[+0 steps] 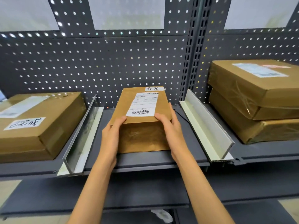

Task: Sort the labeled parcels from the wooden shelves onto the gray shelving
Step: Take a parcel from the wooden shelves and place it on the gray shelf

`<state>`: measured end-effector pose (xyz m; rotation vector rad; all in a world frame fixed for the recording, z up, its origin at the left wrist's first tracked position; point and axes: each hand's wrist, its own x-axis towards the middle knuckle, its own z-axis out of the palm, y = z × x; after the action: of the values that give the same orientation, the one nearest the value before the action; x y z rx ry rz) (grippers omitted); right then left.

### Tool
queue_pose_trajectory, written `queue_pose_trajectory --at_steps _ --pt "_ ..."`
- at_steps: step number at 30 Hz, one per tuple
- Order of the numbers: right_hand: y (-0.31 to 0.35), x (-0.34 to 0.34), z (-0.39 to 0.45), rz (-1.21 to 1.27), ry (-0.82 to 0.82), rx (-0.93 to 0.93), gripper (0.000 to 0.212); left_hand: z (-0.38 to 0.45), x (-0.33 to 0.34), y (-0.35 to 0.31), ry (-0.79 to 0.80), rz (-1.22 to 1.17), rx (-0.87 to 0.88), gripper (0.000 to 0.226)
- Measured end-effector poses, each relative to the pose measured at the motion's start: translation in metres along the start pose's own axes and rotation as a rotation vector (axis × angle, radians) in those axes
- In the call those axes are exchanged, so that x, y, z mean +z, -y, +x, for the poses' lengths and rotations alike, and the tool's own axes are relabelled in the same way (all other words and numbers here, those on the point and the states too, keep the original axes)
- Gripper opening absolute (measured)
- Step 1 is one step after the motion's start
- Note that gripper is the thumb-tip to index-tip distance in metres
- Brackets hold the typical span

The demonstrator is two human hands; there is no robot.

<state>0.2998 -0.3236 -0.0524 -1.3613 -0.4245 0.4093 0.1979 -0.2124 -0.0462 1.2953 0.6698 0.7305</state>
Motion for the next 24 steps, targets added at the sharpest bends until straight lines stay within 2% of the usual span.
queue_pose_trajectory --at_steps 7,14,17,22,24 --pt "0.001 -0.001 -0.004 0.017 0.025 0.002 0.065 -0.004 0.001 0.001 -0.050 -0.014 -0.030 0.025" --pt "0.005 -0.006 -0.006 0.021 0.051 0.005 0.074 -0.005 -0.003 -0.001 -0.050 0.027 0.084 0.023" --pt "0.014 -0.011 -0.007 -0.044 0.010 -0.032 0.074 -0.006 -0.009 -0.009 -0.103 0.093 0.128 0.041" --pt "0.037 -0.009 -0.019 -0.221 -0.086 -0.163 0.067 -0.022 -0.022 -0.033 -0.107 0.309 0.349 0.059" --pt "0.047 0.000 -0.030 -0.361 -0.119 -0.261 0.059 -0.034 -0.034 -0.046 -0.095 0.417 0.460 0.059"
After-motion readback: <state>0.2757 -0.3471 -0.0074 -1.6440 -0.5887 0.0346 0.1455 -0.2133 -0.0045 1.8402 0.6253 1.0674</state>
